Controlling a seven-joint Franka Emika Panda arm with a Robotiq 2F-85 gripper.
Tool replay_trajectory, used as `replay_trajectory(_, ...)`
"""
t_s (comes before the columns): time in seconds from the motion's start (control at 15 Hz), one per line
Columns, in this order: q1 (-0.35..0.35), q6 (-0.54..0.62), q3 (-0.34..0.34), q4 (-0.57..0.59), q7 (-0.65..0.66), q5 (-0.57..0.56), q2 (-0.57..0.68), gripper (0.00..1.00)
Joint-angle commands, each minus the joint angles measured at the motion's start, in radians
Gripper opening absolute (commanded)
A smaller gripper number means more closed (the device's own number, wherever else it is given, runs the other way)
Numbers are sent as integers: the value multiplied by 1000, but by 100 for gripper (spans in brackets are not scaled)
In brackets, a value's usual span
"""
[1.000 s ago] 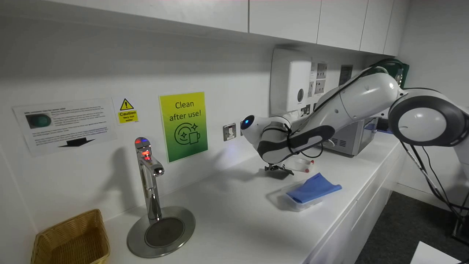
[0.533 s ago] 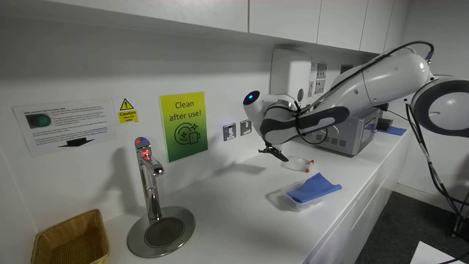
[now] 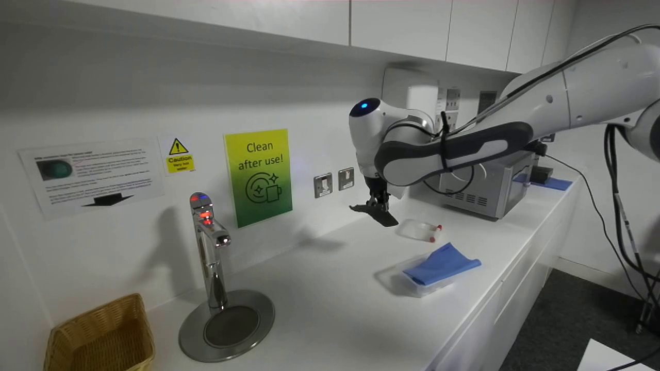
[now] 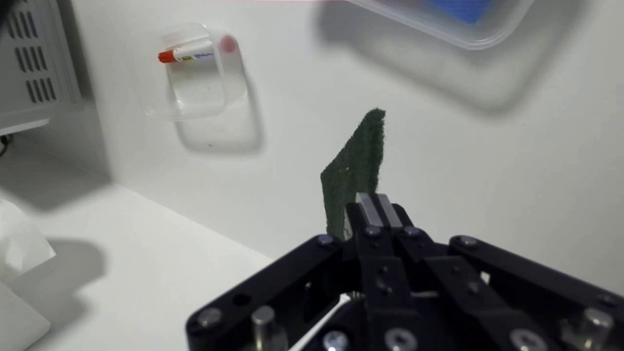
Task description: Put the black fabric in the clear bowl.
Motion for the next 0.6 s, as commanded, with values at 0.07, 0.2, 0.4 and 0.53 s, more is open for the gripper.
replay_trajectory(0.07,-21,93,50,-202,-96,164,-204,0)
replay_trajectory(0.2,-22,84,61,-250,-107,216,-268,0)
replay_trajectory(0.4,-27,69,66,-322,-156,291,-374,0)
replay_trajectory(0.53,-28,64,58,-360,-209,355,-437,0)
